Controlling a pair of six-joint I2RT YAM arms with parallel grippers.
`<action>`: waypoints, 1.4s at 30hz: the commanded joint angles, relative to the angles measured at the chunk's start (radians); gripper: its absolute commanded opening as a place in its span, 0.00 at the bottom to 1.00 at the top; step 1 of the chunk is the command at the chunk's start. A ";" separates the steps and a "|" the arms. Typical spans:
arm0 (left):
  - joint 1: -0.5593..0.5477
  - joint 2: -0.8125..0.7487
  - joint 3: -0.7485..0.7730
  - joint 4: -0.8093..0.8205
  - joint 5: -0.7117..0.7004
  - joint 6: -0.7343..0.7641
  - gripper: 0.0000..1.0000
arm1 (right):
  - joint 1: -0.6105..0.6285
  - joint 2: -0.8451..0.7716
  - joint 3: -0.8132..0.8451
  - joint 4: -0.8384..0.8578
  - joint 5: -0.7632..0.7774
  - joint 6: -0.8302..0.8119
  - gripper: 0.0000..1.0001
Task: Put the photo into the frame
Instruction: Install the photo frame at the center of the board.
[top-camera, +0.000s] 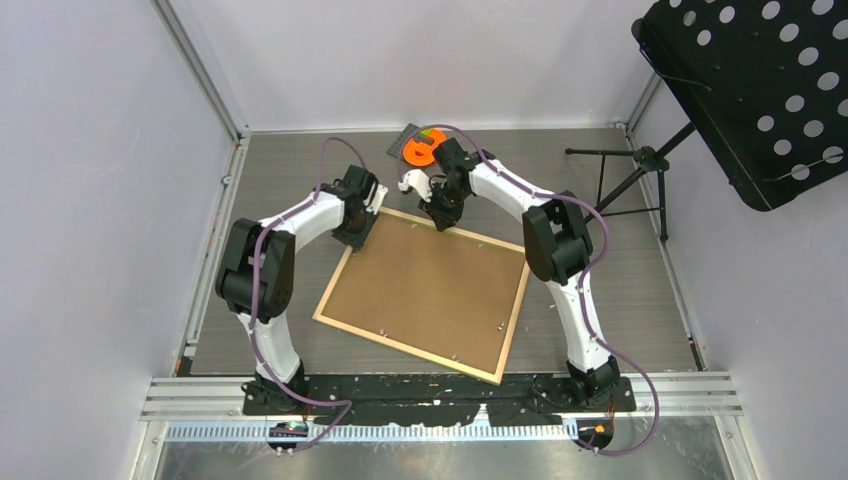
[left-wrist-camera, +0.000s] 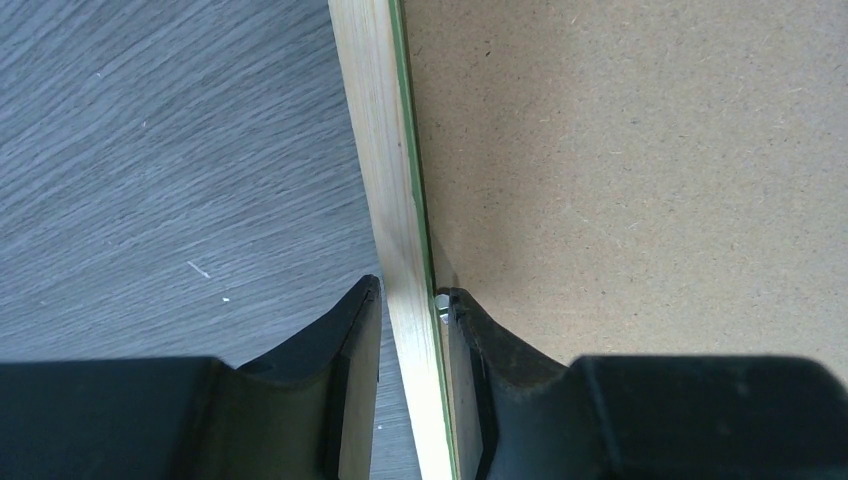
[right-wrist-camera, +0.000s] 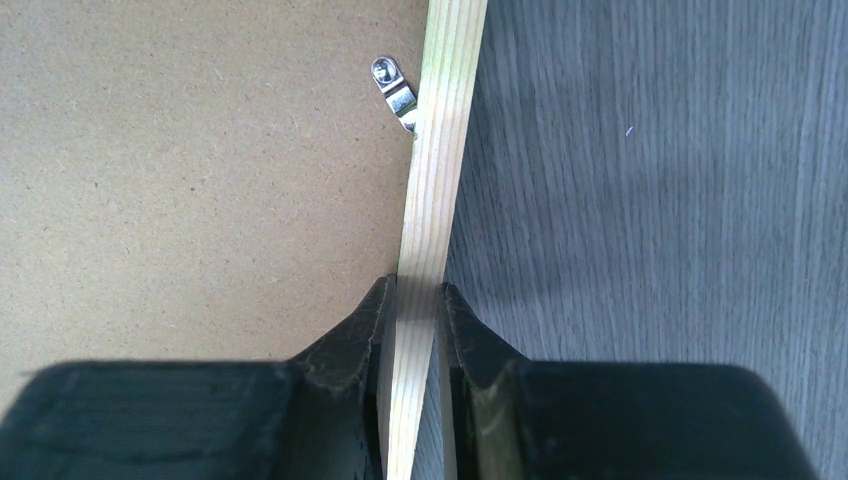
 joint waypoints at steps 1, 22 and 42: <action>-0.007 -0.034 -0.006 -0.005 -0.019 0.008 0.31 | 0.005 -0.043 -0.015 -0.008 0.009 -0.014 0.06; -0.029 -0.031 -0.006 -0.023 -0.037 0.022 0.32 | 0.005 -0.044 -0.017 -0.007 0.010 -0.015 0.06; -0.030 -0.034 -0.015 0.018 -0.057 0.023 0.17 | 0.005 -0.046 -0.023 -0.007 0.008 -0.016 0.06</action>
